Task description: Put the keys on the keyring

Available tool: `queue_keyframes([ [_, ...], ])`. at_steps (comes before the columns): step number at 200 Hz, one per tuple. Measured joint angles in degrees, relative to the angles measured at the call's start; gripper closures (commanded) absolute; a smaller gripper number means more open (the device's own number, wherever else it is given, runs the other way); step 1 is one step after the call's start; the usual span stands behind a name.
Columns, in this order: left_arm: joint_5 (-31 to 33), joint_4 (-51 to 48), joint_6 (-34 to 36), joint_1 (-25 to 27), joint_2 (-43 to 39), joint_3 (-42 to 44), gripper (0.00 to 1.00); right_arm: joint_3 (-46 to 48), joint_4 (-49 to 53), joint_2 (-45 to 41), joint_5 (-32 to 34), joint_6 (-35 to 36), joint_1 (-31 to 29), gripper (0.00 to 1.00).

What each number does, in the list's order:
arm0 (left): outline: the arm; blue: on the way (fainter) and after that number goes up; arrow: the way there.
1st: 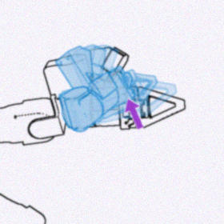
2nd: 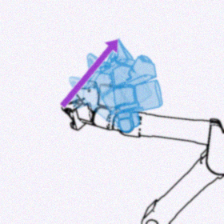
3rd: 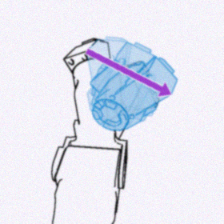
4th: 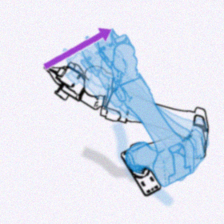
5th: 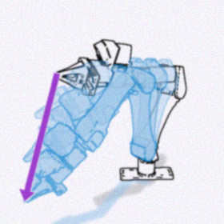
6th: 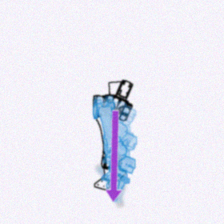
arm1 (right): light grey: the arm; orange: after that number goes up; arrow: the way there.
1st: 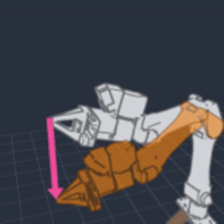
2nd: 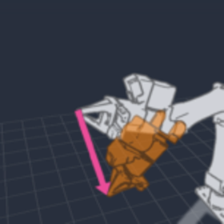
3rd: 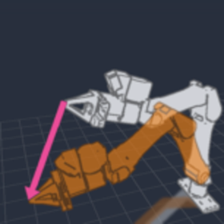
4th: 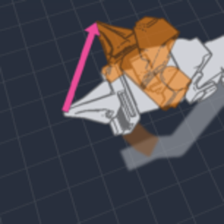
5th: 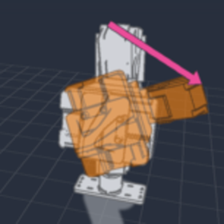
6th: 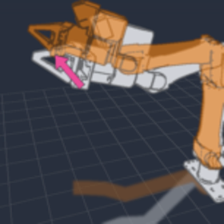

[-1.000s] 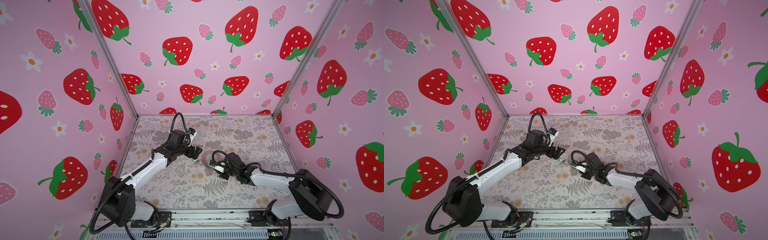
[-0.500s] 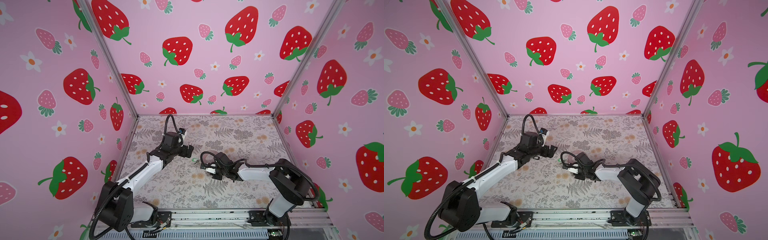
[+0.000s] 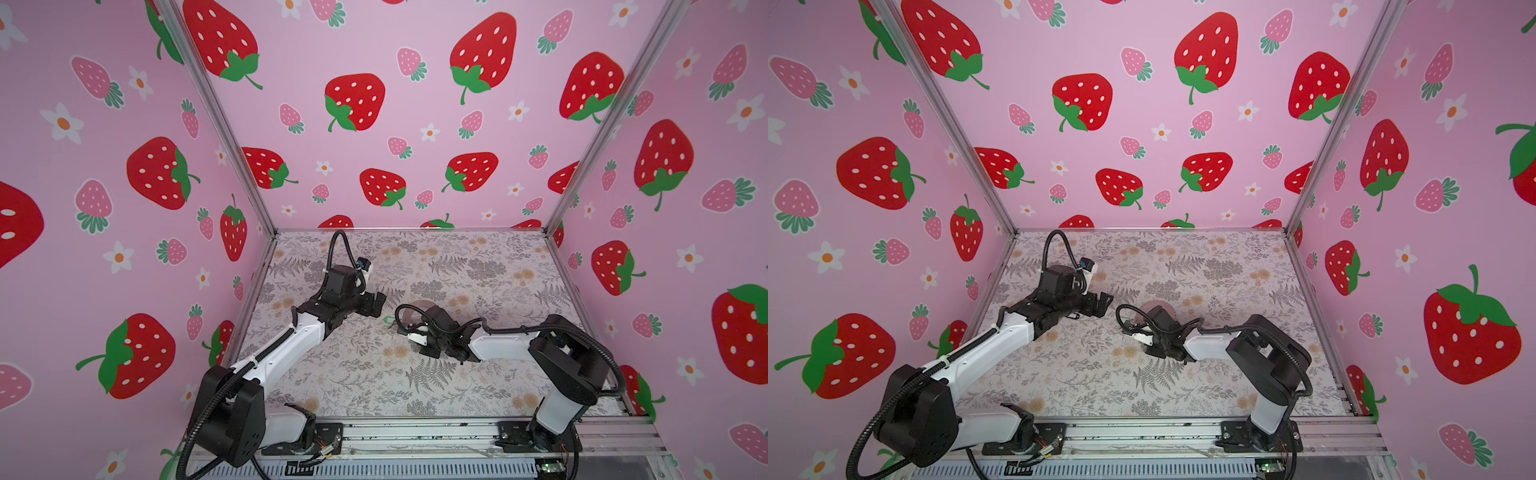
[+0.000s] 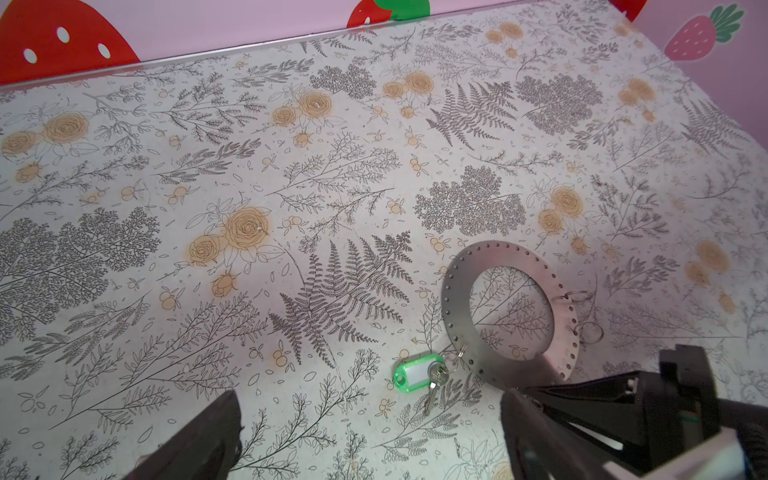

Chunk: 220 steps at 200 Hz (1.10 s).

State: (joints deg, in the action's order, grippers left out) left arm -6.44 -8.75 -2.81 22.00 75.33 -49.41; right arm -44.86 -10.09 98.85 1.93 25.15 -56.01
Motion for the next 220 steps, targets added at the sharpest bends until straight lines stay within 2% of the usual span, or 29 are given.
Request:
queue_keyframes([
  [116,-0.3,-0.3,1.3,0.0,0.0,0.9,0.05,0.0,-0.2,-0.1,1.2,-0.9,-0.5,0.95],
  [162,-2.4,-0.2,2.9,0.0,-0.3,1.0,0.08,1.5,0.0,-3.6,0.2,0.3,-0.5,0.97],
  [190,-4.3,0.3,6.4,-0.1,-3.6,3.2,0.14,2.6,0.0,-8.5,-2.3,1.4,0.1,0.98],
  [220,-8.1,1.9,11.6,-0.2,-9.7,7.1,0.21,3.0,-0.2,-14.4,-8.9,3.0,2.1,0.99],
])
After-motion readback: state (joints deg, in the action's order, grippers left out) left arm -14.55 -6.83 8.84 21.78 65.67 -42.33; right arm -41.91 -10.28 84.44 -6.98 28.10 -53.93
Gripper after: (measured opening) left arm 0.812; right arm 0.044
